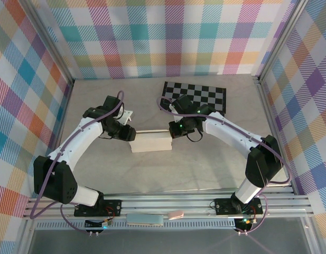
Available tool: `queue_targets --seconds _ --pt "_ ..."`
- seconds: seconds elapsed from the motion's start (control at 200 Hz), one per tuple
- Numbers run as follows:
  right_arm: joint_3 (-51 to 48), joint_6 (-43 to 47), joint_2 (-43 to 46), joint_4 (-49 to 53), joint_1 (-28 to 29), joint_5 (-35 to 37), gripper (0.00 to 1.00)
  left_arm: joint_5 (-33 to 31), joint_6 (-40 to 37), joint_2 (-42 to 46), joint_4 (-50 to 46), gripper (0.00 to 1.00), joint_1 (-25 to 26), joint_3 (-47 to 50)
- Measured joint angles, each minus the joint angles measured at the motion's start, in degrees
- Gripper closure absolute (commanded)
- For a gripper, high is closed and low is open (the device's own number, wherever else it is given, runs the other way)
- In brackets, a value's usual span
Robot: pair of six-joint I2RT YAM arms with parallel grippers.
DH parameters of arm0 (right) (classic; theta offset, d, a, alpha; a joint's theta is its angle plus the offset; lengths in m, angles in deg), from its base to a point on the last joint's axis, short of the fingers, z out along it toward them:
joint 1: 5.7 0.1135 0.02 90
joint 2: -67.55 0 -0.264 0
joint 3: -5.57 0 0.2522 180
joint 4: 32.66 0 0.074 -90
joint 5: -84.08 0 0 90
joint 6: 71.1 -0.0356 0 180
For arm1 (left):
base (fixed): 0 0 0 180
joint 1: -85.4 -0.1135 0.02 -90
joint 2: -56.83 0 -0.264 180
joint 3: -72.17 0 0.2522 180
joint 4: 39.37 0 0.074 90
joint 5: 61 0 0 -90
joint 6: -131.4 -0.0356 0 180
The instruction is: Fold the paper box
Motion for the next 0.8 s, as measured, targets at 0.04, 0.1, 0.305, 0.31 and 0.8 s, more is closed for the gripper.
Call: queue_targets --seconds 0.04,0.1,0.305,0.31,0.8 --pt "0.0 -0.42 0.0 -0.02 -0.07 -0.09 1.0 0.15 0.2 0.0 0.22 0.67 0.17 0.15" --pt "0.0 -1.29 0.0 -0.04 -0.13 -0.31 1.0 0.33 0.72 0.07 0.55 0.7 0.26 0.35" --pt "0.0 -5.4 -0.04 -0.07 -0.37 -0.68 1.0 -0.37 1.77 0.61 1.53 0.73 0.92 1.03" --pt "0.0 -5.42 -0.04 -0.07 -0.37 -0.68 1.0 -0.37 1.77 0.61 1.53 0.73 0.94 1.03" --pt "0.17 -12.7 -0.11 -0.24 -0.46 -1.07 1.0 -2.32 3.69 1.27 2.58 0.75 2.16 1.66"
